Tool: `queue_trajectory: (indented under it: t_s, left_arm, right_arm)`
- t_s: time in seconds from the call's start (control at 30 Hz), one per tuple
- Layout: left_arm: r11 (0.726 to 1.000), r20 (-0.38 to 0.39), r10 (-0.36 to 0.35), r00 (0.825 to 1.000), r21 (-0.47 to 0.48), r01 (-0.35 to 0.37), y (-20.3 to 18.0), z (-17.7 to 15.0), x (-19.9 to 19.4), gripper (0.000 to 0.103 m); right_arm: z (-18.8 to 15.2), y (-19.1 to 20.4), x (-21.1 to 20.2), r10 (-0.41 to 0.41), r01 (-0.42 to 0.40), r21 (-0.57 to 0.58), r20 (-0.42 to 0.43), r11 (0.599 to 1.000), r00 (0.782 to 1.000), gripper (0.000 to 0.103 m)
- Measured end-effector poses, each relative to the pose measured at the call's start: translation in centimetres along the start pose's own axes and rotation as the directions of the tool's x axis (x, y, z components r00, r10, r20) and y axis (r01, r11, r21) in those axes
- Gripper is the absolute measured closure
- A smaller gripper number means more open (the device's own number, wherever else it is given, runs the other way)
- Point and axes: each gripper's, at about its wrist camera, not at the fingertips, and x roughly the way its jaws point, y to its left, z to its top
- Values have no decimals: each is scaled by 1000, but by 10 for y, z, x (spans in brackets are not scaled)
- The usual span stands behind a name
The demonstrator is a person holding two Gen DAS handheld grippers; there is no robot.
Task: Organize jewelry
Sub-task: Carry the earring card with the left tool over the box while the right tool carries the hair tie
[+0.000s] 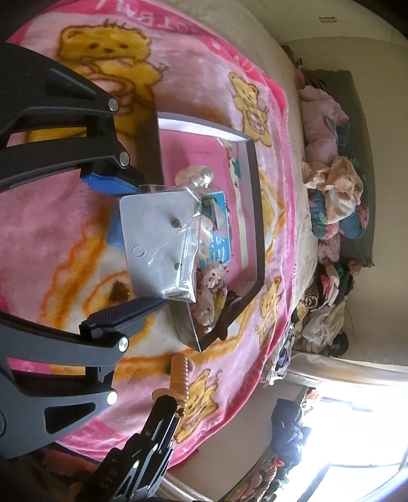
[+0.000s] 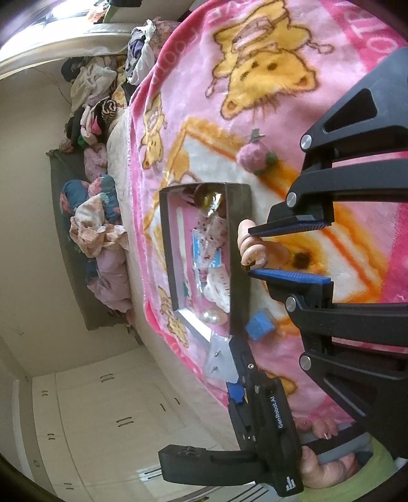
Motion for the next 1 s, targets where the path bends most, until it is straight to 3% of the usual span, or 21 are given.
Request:
queue_trajectory:
  t_s: [0.43, 1.0]
  left_arm:
    - [1000, 3, 3, 1000, 7, -3, -1, 27, 30, 54]
    - [999, -58, 43, 997, -11, -43, 23, 51, 95, 53]
  right_arm:
    - [31, -12, 22, 4, -4, -8, 21, 1000, 1000, 83]
    - [62, -22, 117, -12, 11, -32, -55, 999, 998, 83]
